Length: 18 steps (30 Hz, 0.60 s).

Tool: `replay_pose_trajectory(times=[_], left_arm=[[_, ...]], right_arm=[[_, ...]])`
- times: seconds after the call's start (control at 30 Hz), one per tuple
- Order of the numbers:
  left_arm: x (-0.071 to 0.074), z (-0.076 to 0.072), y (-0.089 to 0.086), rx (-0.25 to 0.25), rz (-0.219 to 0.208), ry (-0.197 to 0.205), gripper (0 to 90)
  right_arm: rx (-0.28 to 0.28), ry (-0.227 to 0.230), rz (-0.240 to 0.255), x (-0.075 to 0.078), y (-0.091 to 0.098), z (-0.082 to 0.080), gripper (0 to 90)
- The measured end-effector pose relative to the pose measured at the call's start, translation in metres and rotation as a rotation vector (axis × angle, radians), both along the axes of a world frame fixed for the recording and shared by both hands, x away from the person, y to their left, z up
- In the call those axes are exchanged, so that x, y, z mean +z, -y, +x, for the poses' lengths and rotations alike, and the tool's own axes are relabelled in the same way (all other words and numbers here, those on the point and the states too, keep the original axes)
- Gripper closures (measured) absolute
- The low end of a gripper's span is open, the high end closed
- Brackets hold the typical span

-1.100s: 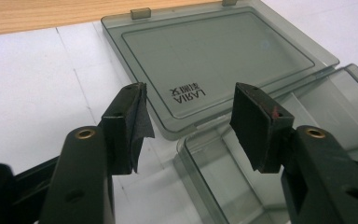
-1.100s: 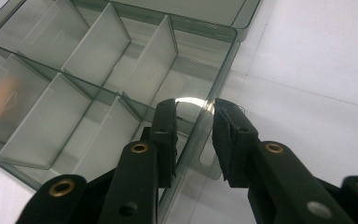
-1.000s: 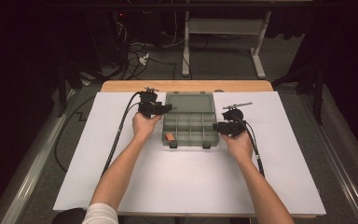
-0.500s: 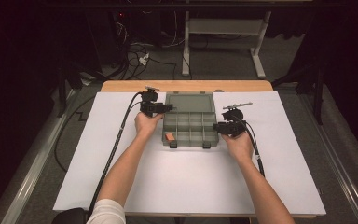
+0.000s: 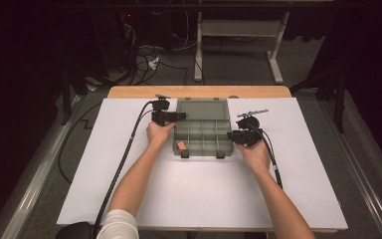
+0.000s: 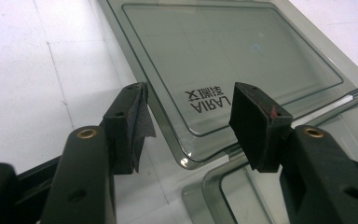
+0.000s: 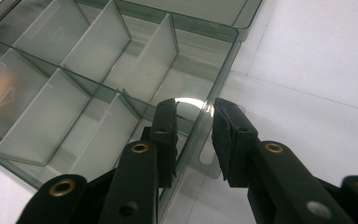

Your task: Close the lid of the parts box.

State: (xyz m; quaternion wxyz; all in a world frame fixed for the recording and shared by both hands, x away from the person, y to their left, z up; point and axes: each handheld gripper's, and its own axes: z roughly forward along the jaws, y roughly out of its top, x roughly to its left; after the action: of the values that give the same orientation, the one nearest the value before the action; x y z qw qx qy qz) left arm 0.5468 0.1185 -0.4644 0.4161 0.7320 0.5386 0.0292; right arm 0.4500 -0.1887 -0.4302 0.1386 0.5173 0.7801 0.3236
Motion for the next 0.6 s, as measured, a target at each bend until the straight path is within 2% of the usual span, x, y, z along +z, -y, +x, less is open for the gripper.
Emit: replay_pose_trajectory(times=[0.3,0.6], left_arm=[[0.0008,0.0028,-0.002,-0.004,-0.016,-0.039,46.3],[0.0019,0.004,-0.0037,-0.011,-0.027,-0.061,46.1]], right_arm=[[-0.004,-0.005,-0.001,0.0005,-0.0006,0.0002,70.8],[-0.001,-0.014,0.0,0.0012,-0.0003,0.0014,70.8]])
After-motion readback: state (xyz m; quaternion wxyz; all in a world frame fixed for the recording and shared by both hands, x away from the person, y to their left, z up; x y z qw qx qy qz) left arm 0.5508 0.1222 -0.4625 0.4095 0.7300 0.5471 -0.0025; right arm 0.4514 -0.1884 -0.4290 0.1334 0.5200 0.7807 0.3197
